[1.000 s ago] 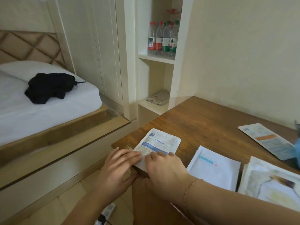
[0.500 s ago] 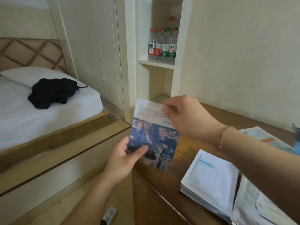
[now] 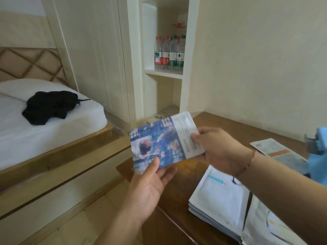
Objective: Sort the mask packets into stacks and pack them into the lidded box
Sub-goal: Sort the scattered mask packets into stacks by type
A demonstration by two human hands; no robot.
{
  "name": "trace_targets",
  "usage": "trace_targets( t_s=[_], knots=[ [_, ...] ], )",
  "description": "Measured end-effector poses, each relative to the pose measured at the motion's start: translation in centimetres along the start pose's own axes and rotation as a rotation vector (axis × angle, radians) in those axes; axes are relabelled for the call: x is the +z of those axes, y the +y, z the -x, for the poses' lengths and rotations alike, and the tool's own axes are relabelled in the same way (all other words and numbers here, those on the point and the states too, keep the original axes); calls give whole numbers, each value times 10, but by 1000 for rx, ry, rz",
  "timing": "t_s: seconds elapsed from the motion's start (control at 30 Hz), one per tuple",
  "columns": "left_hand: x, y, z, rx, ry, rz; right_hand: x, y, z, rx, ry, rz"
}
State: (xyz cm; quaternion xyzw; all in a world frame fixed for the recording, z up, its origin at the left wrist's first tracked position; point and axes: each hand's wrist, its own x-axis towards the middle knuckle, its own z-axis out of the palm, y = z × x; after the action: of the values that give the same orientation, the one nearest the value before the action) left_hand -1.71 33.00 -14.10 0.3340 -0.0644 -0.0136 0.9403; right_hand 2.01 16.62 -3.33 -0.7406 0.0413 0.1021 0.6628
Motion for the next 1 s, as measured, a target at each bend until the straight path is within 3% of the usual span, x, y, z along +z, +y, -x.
trace_targets(
  t_s=[0.1,0.2,0.3,0.43,0.53,0.67,0.77,1.0],
  knots=[
    [18,-1,-2,61,57,108,-2,22,18,121,-162,-21],
    [26,6,-5,65,171,40,-13,29,26,49,-234,68],
    [30,19,-6,-18,40,-285,-30,16,24,-139,-139,145],
    [38,21,-2,-120,-109,-580,-38,-3,24,-144,-263,299],
    [40,13,1,-157,-105,-603,-37,1,18,-192,-151,336],
    [39,-1,8,-183,-126,-584,-55,1,12,-252,48,171],
    [43,-12,13,-172,-86,-609,-68,2,10,-256,100,173],
    [67,-39,26,122,-95,-760,-121,4,28,-199,191,228]
  ],
)
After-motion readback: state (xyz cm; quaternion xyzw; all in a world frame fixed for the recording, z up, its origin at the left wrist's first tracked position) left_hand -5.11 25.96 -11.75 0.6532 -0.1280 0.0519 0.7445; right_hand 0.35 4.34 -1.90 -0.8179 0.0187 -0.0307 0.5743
